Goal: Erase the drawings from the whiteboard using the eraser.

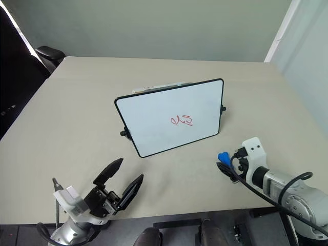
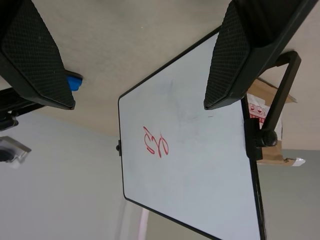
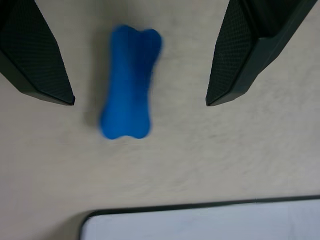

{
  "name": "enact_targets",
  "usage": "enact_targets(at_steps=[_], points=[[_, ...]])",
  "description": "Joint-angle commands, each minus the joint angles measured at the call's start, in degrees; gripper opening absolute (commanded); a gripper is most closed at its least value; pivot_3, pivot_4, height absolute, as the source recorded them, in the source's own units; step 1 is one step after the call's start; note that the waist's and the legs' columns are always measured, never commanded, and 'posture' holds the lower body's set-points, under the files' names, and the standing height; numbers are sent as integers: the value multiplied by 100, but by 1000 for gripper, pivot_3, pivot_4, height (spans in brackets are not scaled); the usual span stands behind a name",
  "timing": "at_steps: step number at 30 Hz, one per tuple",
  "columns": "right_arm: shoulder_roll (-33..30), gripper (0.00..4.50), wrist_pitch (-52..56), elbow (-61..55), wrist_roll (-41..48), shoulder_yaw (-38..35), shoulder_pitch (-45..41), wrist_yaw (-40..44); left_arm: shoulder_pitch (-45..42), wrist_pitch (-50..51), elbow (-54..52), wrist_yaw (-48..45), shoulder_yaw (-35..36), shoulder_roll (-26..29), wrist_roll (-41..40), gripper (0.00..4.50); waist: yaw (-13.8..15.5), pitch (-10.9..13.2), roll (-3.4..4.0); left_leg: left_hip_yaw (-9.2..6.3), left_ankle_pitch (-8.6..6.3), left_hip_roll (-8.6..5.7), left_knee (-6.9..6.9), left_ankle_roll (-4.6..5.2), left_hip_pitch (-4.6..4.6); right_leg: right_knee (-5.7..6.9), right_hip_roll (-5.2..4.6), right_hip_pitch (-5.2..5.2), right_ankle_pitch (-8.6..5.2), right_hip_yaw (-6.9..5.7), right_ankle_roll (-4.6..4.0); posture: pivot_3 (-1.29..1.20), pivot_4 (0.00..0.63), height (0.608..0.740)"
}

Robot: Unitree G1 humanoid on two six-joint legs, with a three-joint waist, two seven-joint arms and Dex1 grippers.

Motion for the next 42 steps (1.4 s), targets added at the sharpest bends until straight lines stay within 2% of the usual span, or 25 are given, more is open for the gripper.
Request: enact_targets(at_steps=[1,16,20,25,28,29,31,37,42], points=[[-109,4442,84,39,-232,231,-46,-91,38,-22,-127,-55,91,11,-79,4500,2,-1,-1,-1,0,0,1,0,0,0,0,0,0,0,0,0,150,740],[-158,4442,146,22,-493,401,62,-51,46,-12,-135,-106,81,-24,-73,4500,1,-1,-1,1,-1,0,-1,1,-2,1,1,4,0,0,0,0,150,740],[-205,3530,179,61,-627,533,121,-60,74,-14,-157,-114,68,-34,-64,4500,0,-1,-2,0,-1,0,0,1,-2,0,1,4,0,0,0,0,150,740],[-195,1659,168,-102,-651,415,156,33,96,-21,-162,-131,53,-36,-55,4500,-2,-2,-3,0,-3,0,-3,5,-4,1,2,4,0,0,1,0,150,740],[-183,681,167,-264,-563,243,117,81,105,-23,-163,-140,43,-38,-50,4500,-2,-2,-2,0,-4,0,-4,6,-4,1,3,4,-1,0,2,0,150,740],[-192,482,158,-301,-563,198,77,83,101,-20,-162,-141,34,-40,-44,4500,-2,-2,-2,0,-4,0,-4,6,-5,1,3,4,-1,0,2,0,150,740],[-192,310,104,-374,-555,108,-41,97,92,-14,-165,-137,12,-48,-27,4500,-3,-2,-2,1,-3,0,-2,6,-4,1,3,4,-1,0,2,0,150,740],[85,310,74,-600,-199,-167,-717,92,103,-24,-163,-158,3,-64,-13,4500,-10,-1,-1,1,-3,0,-2,7,-2,3,4,3,-1,0,2,0,150,740],[189,310,-93,-245,-431,326,-1529,37,75,-7,-164,-152,-16,-53,-3,4500,-15,-2,-1,0,-3,0,0,6,0,3,3,-8,0,0,2,0,150,740]])
